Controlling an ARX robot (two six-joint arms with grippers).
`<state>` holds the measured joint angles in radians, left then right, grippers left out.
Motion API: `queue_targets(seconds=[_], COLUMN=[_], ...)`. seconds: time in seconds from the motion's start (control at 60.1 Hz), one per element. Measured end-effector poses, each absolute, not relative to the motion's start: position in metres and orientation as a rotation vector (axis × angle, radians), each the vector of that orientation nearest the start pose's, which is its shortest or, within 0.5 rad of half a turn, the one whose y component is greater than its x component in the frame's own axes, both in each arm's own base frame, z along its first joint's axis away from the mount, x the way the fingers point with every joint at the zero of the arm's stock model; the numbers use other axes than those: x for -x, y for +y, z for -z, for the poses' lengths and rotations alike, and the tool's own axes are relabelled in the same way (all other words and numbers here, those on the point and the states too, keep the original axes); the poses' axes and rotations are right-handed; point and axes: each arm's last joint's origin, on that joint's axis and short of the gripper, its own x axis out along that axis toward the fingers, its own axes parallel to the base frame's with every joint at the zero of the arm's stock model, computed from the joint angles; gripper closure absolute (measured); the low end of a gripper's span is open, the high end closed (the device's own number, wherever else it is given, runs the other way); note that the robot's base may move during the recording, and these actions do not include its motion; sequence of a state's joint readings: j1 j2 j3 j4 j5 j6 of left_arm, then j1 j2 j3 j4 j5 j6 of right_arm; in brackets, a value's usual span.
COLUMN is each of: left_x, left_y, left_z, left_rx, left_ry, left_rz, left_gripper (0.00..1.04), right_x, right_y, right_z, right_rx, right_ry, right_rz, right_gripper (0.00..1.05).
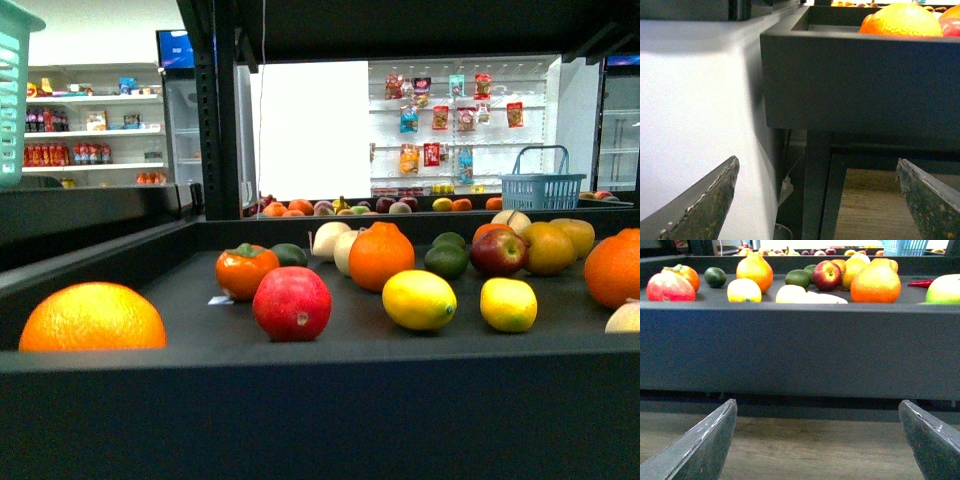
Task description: Pick lemon from shelf
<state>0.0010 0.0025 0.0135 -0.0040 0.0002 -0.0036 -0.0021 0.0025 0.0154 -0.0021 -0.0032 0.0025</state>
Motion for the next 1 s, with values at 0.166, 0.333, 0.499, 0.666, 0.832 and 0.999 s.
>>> queue_targets(seconds=[0.166,0.333,0.499,0.666,0.832,0.999], left_x=[-0.0970,-0.0970,-0.0970,-0.0970,-0.0970,-0.0970], left_y=[0.0001,0.0001,0.0001,0.0001,0.0001,0.0001], left_z=[-0.1675,-0.1675,-0.1675,-0.1675,-0.1675,-0.1675], left_rx=[0.004,0.004,0.004,0.004,0.004,0.004], left_ry=[-0.007,-0.007,-0.007,-0.007,-0.007,-0.007], left_rz=[-0.001,-0.001,-0.001,-0.001,-0.001,-0.001], left_gripper=[0.08,0.08,0.08,0.08,0.08,0.08], right_x=[-0.0969,-0.0969,-0.0969,-0.0969,-0.0969,-0.0969], right_y=[-0.0001,-0.0001,-0.0001,-0.0001,-0.0001,-0.0001], right_z=[-0.1684,-0.1684,-0.1684,-0.1684,-0.1683,-0.1684], right_rx=[-0.003,-0.002,-0.002,-0.003,-0.002,-0.002], right_ry=[-0.011,-0.011,-0.011,-0.011,-0.010,-0.011], right_rz=[-0.001,-0.002,-0.001,0.000,-0.001,-0.001], right_gripper=[0.07,0.07,0.07,0.07,0.07,0.07])
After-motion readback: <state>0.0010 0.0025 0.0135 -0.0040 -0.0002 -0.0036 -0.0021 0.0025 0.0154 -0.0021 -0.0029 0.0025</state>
